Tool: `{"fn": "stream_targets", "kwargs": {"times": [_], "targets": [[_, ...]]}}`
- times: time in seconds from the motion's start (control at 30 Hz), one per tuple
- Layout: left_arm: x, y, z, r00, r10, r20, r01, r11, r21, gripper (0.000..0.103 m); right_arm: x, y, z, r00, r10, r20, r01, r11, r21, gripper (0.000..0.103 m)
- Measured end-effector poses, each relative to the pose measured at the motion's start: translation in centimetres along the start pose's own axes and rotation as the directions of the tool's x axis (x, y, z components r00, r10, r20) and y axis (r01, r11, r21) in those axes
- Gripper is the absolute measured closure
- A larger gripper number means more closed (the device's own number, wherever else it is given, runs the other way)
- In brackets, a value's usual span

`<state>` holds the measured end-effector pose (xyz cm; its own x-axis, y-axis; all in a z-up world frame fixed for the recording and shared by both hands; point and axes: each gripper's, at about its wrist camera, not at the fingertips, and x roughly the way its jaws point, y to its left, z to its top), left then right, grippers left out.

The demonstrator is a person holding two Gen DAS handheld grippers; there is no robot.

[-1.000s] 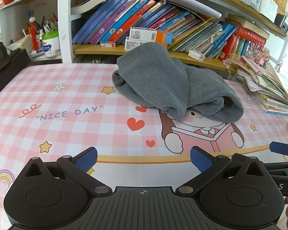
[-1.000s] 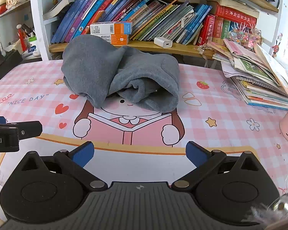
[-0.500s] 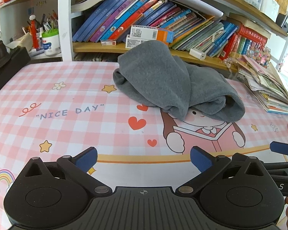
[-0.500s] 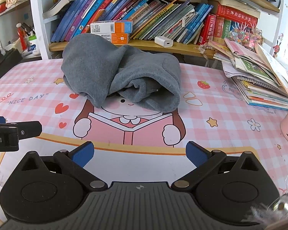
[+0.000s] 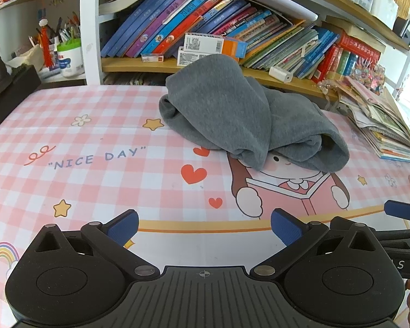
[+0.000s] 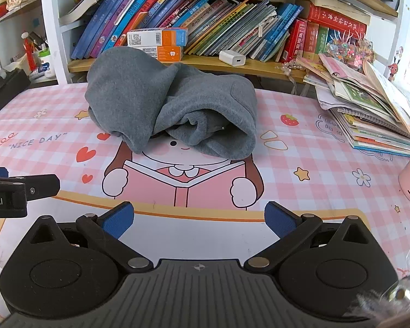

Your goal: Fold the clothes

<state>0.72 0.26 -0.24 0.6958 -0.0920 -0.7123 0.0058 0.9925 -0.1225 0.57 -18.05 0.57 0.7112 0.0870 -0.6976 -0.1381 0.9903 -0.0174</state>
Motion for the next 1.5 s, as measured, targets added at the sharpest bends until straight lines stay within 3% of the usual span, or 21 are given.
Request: {"fn": "stream_targets", "kwargs": {"times": [0.8, 1.27, 1.5], "targets": [[0.5, -0.2, 1.3, 1.0, 0.016, -0.001, -0.016, 0.999, 0.032, 0.0, 0.7, -0.6, 1.1, 1.0, -0.004, 0.003, 0.004, 0.999, 0.032, 0.0], [0.2, -1.2, 1.6, 0.999, 0.051, 0.009, -0.052, 0.995, 0.086, 0.0, 1.0, -0.8, 1.3, 1.0, -0.004, 0.003, 0.004, 1.0, 0.02, 0.0], [-0.8, -0.9, 1.4, 0.997, 0.076, 0.0, -0.076, 0.994, 0.082, 0.0, -0.1, -0.2, 1.3, 0.999, -0.027, 0.042, 0.028, 0.999, -0.026, 0.0]]}}
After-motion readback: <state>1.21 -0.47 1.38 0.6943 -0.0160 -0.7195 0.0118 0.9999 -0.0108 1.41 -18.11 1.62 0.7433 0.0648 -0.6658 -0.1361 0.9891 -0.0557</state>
